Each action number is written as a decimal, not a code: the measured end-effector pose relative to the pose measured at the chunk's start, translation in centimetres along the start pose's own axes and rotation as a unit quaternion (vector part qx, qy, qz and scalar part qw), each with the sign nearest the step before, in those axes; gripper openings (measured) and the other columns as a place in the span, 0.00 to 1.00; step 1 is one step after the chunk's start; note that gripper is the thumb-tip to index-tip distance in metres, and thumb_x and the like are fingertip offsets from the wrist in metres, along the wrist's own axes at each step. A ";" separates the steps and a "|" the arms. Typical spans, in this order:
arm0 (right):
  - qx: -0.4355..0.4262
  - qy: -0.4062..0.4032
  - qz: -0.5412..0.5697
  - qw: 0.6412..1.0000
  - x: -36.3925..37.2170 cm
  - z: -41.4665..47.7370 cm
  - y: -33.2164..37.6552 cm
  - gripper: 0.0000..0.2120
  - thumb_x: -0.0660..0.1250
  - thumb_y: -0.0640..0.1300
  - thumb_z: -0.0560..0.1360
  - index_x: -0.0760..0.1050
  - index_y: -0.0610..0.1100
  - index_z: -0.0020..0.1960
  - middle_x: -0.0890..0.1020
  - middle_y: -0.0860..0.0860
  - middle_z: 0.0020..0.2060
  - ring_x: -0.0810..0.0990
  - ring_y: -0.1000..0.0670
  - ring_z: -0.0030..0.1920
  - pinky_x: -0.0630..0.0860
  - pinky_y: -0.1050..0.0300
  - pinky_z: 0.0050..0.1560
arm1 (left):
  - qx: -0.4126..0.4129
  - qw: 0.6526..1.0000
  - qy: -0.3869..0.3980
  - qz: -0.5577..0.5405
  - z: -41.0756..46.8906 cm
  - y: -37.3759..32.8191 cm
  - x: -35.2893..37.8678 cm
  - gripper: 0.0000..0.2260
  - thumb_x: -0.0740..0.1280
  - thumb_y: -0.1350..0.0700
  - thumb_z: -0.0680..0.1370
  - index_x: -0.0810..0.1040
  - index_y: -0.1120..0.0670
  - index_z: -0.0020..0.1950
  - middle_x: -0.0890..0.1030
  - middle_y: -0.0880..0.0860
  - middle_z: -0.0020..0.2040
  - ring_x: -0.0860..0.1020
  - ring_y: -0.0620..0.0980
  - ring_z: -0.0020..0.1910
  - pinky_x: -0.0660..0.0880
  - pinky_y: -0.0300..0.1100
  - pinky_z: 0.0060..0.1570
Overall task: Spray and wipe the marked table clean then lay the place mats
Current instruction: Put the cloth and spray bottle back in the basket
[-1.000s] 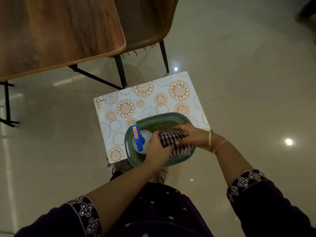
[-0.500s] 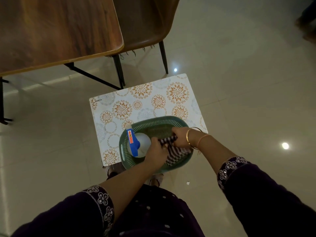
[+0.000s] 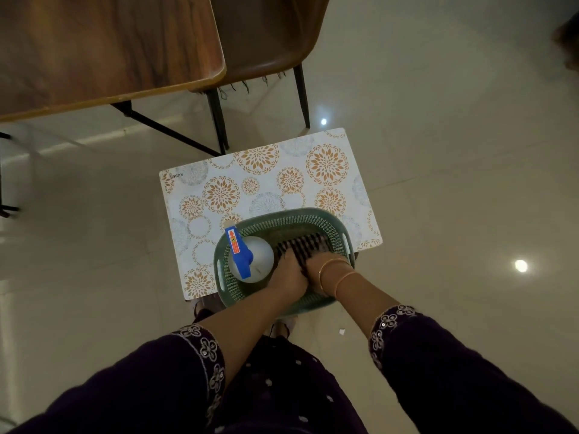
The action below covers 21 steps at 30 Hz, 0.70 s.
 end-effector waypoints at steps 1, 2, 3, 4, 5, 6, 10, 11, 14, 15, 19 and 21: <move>0.003 0.017 0.000 1.000 0.8 0.3 0.0 0.24 0.64 0.42 0.75 0.65 0.39 0.70 0.71 0.40 0.66 0.72 0.39 0.64 0.71 0.43 0.63 | 0.003 0.999 0.025 0.020 0.1 0.4 0.2 0.21 0.59 0.63 0.76 0.63 0.57 0.69 0.70 0.58 0.67 0.69 0.54 0.65 0.65 0.52 0.68; 0.002 0.025 0.001 1.000 1.4 0.7 0.0 0.26 0.64 0.44 0.75 0.63 0.40 0.72 0.69 0.39 0.67 0.70 0.38 0.66 0.70 0.43 0.65 | 0.005 0.998 0.048 0.036 0.3 0.8 0.3 0.21 0.59 0.64 0.76 0.63 0.57 0.69 0.69 0.58 0.68 0.69 0.54 0.66 0.65 0.51 0.68; 0.001 0.030 -0.003 1.000 1.8 0.9 0.0 0.29 0.63 0.45 0.76 0.60 0.41 0.73 0.66 0.39 0.69 0.68 0.38 0.67 0.67 0.42 0.67 | 0.006 0.997 0.068 0.047 0.2 1.0 0.3 0.22 0.59 0.64 0.76 0.62 0.58 0.69 0.69 0.59 0.68 0.69 0.54 0.66 0.64 0.51 0.69; 0.001 0.033 -0.008 0.999 2.1 1.2 0.0 0.31 0.63 0.45 0.76 0.56 0.41 0.75 0.63 0.38 0.70 0.65 0.38 0.69 0.63 0.42 0.70 | 0.006 0.995 0.081 0.054 0.3 1.2 0.2 0.22 0.59 0.64 0.76 0.63 0.58 0.69 0.69 0.59 0.68 0.69 0.54 0.66 0.64 0.51 0.69; 0.005 0.037 -0.011 0.999 2.4 1.3 -0.1 0.33 0.62 0.46 0.76 0.53 0.41 0.76 0.60 0.38 0.72 0.61 0.38 0.71 0.60 0.41 0.72 | 0.004 0.994 0.090 0.060 0.3 1.3 0.1 0.21 0.59 0.65 0.76 0.63 0.58 0.68 0.70 0.59 0.67 0.69 0.54 0.66 0.65 0.50 0.68; 0.010 0.037 -0.013 0.999 2.4 1.2 -0.2 0.34 0.62 0.46 0.76 0.51 0.41 0.76 0.59 0.38 0.73 0.59 0.38 0.72 0.58 0.41 0.72 | 0.005 0.994 0.093 0.064 0.3 1.4 0.0 0.20 0.59 0.65 0.76 0.64 0.58 0.68 0.71 0.60 0.67 0.70 0.55 0.65 0.65 0.50 0.68; 0.026 -0.023 0.015 0.999 1.4 0.0 0.1 0.24 0.63 0.44 0.76 0.66 0.39 0.69 0.71 0.40 0.65 0.71 0.39 0.65 0.70 0.45 0.65 | 0.062 0.989 0.098 0.095 -0.6 1.0 -0.1 0.23 0.62 0.65 0.75 0.63 0.59 0.69 0.71 0.59 0.67 0.70 0.55 0.66 0.65 0.45 0.67; 0.025 -0.045 0.024 0.998 1.0 -0.3 0.3 0.21 0.63 0.42 0.76 0.69 0.38 0.67 0.73 0.40 0.63 0.73 0.40 0.63 0.72 0.46 0.62 | 0.075 0.987 0.097 0.106 -0.9 1.0 -0.1 0.23 0.64 0.65 0.75 0.63 0.58 0.70 0.71 0.59 0.67 0.70 0.55 0.66 0.66 0.44 0.66; 0.032 -0.087 0.051 0.994 0.9 -1.2 0.7 0.18 0.63 0.43 0.76 0.72 0.40 0.64 0.75 0.42 0.62 0.75 0.41 0.61 0.73 0.48 0.61 | 0.091 0.987 0.071 0.113 -1.9 1.2 -0.6 0.22 0.66 0.65 0.74 0.67 0.59 0.67 0.74 0.59 0.64 0.73 0.57 0.63 0.69 0.45 0.61; 0.036 -0.092 0.057 0.993 1.1 -1.7 0.8 0.18 0.64 0.44 0.75 0.72 0.41 0.64 0.76 0.42 0.61 0.76 0.42 0.60 0.74 0.48 0.60 | 0.092 0.987 0.064 0.114 -2.4 1.2 -0.9 0.20 0.66 0.65 0.74 0.68 0.60 0.65 0.75 0.60 0.62 0.74 0.58 0.61 0.69 0.44 0.58; 0.036 -0.094 0.045 0.994 2.1 -4.4 0.9 0.16 0.64 0.43 0.74 0.73 0.41 0.61 0.78 0.43 0.57 0.76 0.42 0.59 0.71 0.50 0.62 | 0.093 0.981 0.070 0.155 -5.1 1.2 -2.5 0.17 0.60 0.65 0.76 0.69 0.61 0.65 0.75 0.59 0.62 0.74 0.56 0.60 0.70 0.44 0.57; 0.023 -0.167 0.051 0.984 1.7 -5.7 1.0 0.15 0.59 0.42 0.74 0.75 0.40 0.58 0.79 0.42 0.54 0.76 0.40 0.58 0.70 0.48 0.62 | 0.111 0.977 0.070 0.170 -6.3 1.8 -3.4 0.17 0.59 0.64 0.76 0.71 0.59 0.65 0.77 0.58 0.62 0.75 0.54 0.60 0.70 0.41 0.57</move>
Point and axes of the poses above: each hand's wrist, its own z-axis towards the middle knuckle, its own x-axis out of the palm, y = z × x, the point moved 6 cm from there along z, towards the middle knuckle
